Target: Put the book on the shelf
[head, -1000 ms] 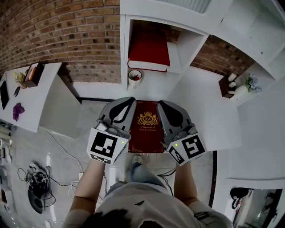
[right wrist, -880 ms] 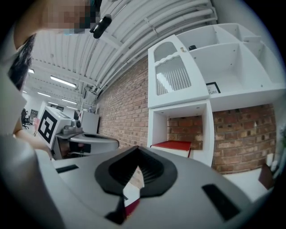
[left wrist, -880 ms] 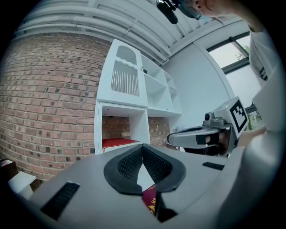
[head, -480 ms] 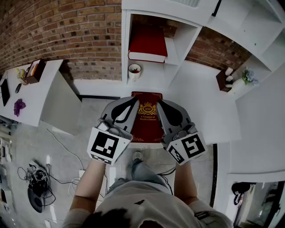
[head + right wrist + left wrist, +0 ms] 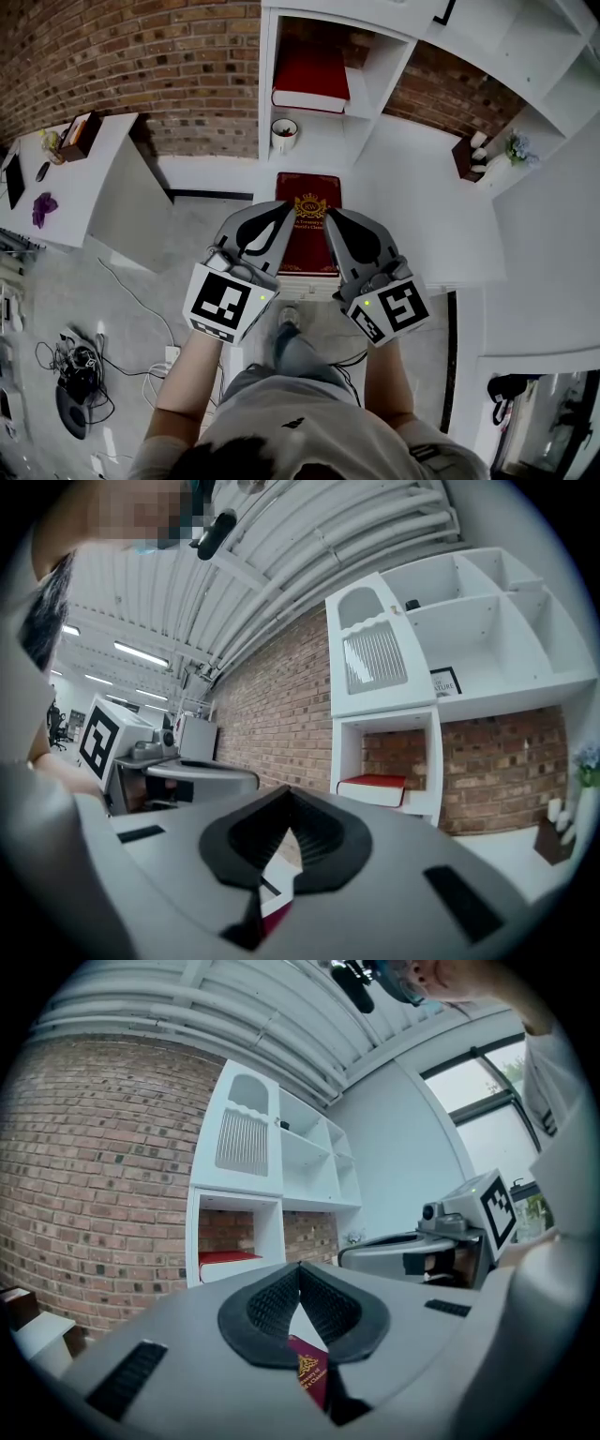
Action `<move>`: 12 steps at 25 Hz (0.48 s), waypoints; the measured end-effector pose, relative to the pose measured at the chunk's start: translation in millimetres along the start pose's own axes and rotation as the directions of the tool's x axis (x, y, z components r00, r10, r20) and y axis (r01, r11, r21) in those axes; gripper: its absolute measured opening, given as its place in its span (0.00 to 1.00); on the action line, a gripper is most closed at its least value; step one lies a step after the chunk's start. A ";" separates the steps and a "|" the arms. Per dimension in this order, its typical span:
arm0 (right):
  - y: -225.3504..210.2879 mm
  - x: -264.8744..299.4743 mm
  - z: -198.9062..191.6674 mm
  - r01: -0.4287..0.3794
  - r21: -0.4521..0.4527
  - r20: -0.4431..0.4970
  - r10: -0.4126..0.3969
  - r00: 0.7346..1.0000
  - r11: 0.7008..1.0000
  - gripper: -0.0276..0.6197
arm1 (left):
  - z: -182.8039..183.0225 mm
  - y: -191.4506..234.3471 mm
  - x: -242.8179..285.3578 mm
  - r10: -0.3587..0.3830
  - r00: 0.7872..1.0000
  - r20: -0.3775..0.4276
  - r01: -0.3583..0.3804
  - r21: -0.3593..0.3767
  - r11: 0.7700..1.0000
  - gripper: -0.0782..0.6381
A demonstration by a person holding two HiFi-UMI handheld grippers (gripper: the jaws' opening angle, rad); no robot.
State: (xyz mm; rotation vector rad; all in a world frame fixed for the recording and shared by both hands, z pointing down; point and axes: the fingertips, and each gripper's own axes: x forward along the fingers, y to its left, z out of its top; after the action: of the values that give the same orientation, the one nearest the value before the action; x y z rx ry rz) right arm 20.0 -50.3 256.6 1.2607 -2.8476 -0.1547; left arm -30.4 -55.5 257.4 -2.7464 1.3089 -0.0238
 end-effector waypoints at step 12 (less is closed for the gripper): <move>14.0 -29.8 8.1 0.014 -0.008 0.020 -0.014 1.000 1.000 0.06 | 8.6 -30.3 -17.2 -0.026 1.000 0.014 0.026 0.009 1.000 0.13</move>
State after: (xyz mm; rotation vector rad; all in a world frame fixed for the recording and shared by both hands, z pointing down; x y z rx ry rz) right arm 29.2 -18.2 250.5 1.2851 -2.8530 -0.1796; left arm -17.2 -22.5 252.3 -2.7510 1.2663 -0.0115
